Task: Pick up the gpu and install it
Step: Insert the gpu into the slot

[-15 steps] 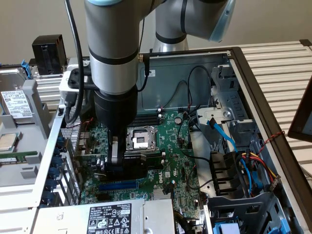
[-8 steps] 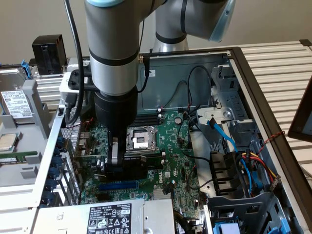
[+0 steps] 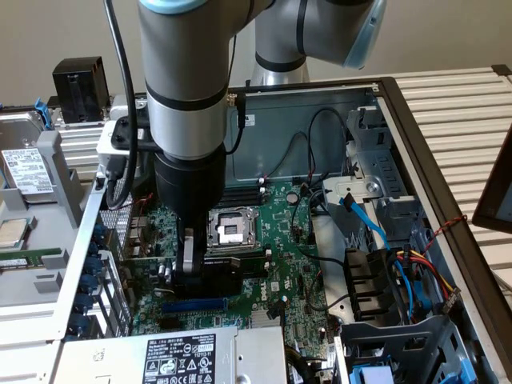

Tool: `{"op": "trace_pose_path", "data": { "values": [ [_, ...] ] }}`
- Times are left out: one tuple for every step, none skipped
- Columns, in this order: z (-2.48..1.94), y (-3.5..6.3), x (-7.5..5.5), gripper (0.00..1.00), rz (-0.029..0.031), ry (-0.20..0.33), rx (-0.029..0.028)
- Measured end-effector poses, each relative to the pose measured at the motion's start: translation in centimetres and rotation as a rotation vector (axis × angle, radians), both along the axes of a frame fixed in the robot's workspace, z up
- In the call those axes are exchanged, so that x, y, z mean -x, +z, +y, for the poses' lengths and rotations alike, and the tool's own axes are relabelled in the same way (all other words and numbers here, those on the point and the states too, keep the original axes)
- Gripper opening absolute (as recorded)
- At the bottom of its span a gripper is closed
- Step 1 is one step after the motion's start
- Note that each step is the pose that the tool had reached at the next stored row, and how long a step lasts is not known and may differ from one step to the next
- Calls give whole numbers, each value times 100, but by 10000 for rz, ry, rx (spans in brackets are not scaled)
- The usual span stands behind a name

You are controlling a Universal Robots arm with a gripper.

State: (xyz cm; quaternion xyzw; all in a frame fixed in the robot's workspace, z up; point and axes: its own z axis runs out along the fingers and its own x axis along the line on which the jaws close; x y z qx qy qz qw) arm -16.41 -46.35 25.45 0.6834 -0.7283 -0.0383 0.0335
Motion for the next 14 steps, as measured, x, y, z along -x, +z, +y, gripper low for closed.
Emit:
{"op": "trace_pose_path", "data": {
  "values": [
    [0,0,0,27,-14,0,0],
    [0,0,1,27,-39,-1,0],
    [-1,0,0,27,-58,-1,0],
    [-1,-1,0,27,-73,1,-1],
    [-1,-1,0,27,-85,0,0],
    [-1,-1,1,27,-92,-1,0],
    [-2,0,1,27,-94,0,2],
    [-4,1,2,27,-98,0,3],
    [-6,0,3,27,-100,-1,1],
    [-6,0,4,27,-104,-1,1],
    [-7,-1,7,27,-108,-1,1],
    [-12,-1,10,27,-111,0,0],
    [-14,-2,12,27,-113,-1,0],
    [-14,-4,14,27,-116,-2,0]
  ]
}}
